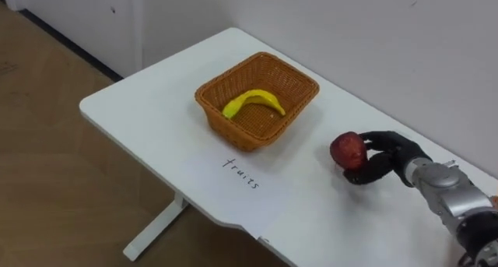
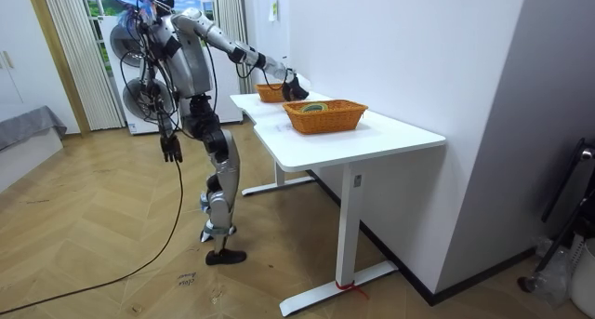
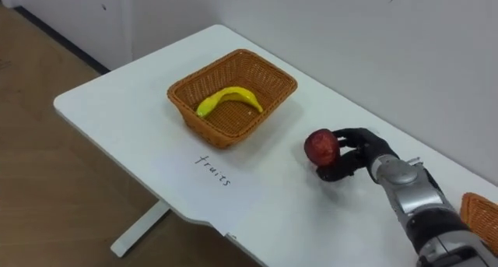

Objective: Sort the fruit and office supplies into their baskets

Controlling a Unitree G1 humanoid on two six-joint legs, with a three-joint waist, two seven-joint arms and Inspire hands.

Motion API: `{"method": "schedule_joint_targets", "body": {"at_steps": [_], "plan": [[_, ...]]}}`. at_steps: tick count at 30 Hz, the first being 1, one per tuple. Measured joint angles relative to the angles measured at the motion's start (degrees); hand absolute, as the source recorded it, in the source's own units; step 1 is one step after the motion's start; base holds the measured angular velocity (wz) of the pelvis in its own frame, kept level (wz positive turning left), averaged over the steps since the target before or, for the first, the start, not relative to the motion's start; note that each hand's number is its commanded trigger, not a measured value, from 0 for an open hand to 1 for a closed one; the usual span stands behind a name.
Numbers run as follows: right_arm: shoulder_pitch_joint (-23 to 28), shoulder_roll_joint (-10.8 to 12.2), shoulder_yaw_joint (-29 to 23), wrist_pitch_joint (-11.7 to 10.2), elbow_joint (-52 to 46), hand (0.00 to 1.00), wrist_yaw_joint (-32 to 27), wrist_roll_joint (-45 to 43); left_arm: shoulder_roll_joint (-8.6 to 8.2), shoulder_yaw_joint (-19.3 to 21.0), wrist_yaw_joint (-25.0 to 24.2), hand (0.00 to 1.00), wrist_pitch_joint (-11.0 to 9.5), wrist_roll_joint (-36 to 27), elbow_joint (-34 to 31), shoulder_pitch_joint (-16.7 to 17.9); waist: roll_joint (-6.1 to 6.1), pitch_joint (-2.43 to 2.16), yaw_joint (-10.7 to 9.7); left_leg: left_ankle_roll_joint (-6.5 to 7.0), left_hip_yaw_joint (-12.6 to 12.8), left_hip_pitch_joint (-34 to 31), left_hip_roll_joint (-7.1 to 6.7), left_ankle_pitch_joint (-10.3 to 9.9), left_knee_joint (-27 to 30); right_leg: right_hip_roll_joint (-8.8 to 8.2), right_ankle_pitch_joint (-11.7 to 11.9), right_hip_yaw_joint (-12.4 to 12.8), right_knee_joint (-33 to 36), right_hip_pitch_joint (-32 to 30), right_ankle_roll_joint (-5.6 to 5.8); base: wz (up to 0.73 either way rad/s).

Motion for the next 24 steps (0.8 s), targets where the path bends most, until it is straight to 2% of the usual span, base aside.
{"method": "schedule_joint_targets", "body": {"at_steps": [6,9,24], "plan": [[0.0,-0.5,-0.1,0.5,-10.0,1.0,-0.5,-3.8,-0.54,3.2,0.0,0.0,0.1,0.0,-1.1,1.3,-0.06,0.0,-0.1,0.04,0.0,0.6,-0.02,0.0,-1.1,-0.11,-0.1,-0.2,-1.0,0.5,0.11,0.01],[0.0,-1.0,-0.1,0.6,-13.0,1.0,-0.5,-3.5,-1.19,3.5,0.0,0.0,0.1,0.0,-3.0,2.9,-0.13,-0.01,-0.1,0.17,-0.1,0.6,-0.11,-0.1,-1.3,-0.05,-0.2,-0.4,-1.0,0.5,0.27,0.04],[0.0,-1.6,-0.1,1.1,-15.5,1.0,-0.4,-3.3,-1.54,3.5,-0.2,0.0,0.2,0.0,-1.7,3.4,-0.14,0.02,1.0,0.28,-1.4,2.4,-0.26,-0.2,-2.0,-0.08,-0.3,-0.6,-0.9,2.5,0.55,0.05]]}}
